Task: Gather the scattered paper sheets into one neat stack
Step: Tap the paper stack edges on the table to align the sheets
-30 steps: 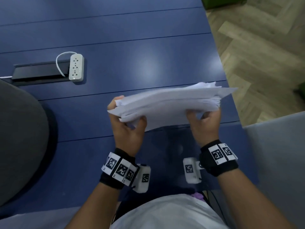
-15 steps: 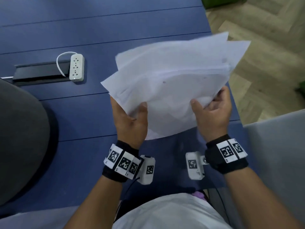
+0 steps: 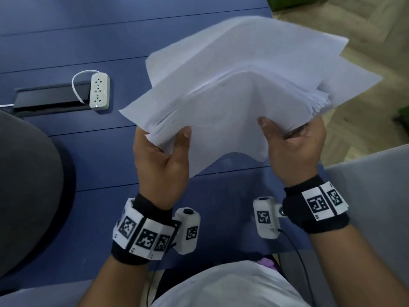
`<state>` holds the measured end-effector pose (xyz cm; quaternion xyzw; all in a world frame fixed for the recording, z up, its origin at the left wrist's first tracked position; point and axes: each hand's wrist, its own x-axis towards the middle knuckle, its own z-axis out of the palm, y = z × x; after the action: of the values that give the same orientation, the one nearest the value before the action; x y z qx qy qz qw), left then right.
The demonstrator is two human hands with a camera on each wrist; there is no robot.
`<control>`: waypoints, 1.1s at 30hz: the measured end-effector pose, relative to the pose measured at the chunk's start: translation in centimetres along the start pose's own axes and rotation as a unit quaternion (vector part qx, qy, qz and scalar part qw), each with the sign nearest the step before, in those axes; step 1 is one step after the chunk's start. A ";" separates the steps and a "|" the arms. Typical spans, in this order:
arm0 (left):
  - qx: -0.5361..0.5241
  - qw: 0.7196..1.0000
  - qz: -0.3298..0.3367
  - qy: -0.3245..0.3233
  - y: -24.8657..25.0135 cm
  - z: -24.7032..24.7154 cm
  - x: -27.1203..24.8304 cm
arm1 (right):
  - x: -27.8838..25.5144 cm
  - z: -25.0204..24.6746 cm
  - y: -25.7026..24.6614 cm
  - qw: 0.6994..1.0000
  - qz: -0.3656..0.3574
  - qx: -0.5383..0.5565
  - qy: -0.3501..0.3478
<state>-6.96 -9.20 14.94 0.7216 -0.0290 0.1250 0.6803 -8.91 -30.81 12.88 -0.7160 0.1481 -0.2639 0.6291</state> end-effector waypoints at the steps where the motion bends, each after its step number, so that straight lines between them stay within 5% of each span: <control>1: 0.010 1.000 0.001 0.005 0.1 0.4 -0.2 | -0.3 0.2 -0.2 0.999 -0.023 -0.028 0.010; 6: 0.032 0.997 0.013 0.074 -0.1 2.3 -0.7 | -1.4 0.7 1.0 0.979 -0.130 -0.153 0.034; 11: 0.022 0.997 -0.047 0.055 -4.8 2.1 -1.0 | -2.0 1.1 6.0 0.994 -0.018 -0.100 -0.030; 17: 0.078 0.985 -0.155 0.016 -11.3 2.1 -3.3 | -5.6 -0.8 12.9 0.957 0.134 -0.240 -0.092; 21: 0.056 0.986 -0.152 0.041 -11.4 3.0 -3.2 | -5.6 -0.6 13.3 0.951 0.129 -0.265 -0.097; 29: 0.001 0.994 -0.096 0.052 -9.4 4.8 -2.2 | -4.5 1.2 11.2 0.987 0.084 -0.133 -0.028; 33: 0.043 0.993 -0.101 0.053 -9.7 3.8 -0.1 | -2.9 0.8 10.9 0.985 0.096 -0.136 -0.055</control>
<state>-4.46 -12.31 5.33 0.7414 0.0861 0.0948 0.6587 -9.55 -30.36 1.64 -0.7909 0.2158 -0.1400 0.5553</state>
